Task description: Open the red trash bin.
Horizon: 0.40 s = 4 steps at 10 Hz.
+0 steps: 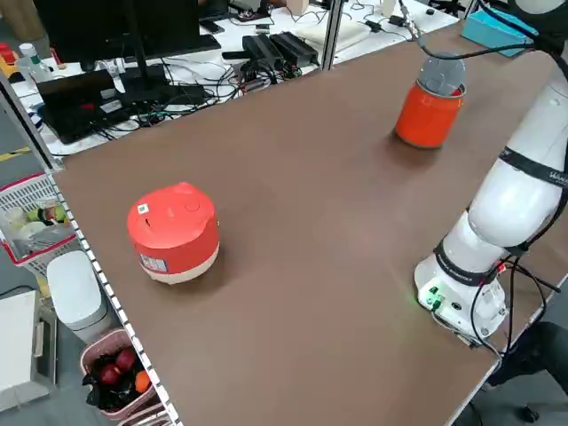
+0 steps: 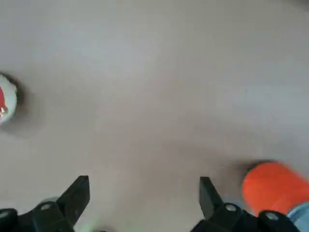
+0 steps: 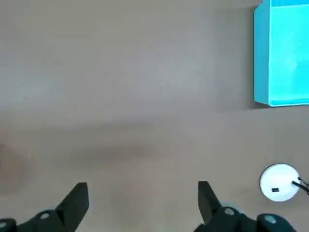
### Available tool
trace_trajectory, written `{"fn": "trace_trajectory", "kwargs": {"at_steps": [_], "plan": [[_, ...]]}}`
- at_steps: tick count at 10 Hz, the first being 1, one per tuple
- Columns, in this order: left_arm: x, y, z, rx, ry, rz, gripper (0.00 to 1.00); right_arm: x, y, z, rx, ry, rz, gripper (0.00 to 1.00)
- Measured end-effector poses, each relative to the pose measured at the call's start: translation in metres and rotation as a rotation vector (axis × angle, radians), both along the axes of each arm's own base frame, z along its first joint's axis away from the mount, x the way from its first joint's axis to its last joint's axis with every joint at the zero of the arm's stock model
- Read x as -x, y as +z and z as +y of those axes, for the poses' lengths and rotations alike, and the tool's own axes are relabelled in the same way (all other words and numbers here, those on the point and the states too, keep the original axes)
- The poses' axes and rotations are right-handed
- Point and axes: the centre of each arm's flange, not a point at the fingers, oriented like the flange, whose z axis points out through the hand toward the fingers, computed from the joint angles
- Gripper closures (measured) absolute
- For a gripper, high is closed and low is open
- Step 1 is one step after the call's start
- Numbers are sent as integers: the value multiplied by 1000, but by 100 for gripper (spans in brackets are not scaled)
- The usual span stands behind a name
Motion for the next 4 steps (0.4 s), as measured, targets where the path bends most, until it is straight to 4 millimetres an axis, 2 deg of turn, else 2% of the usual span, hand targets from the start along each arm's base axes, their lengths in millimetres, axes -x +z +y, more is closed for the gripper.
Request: {"fn": "trace_trajectory", "kwargs": {"at_steps": [2,4], "plan": [[7,9,7,0,-172,32,0,2,-11,-1,-3,4,-25,0],[12,15,18,5,-239,69,0,6,-16,-1,-7,7,-25,0]]}}
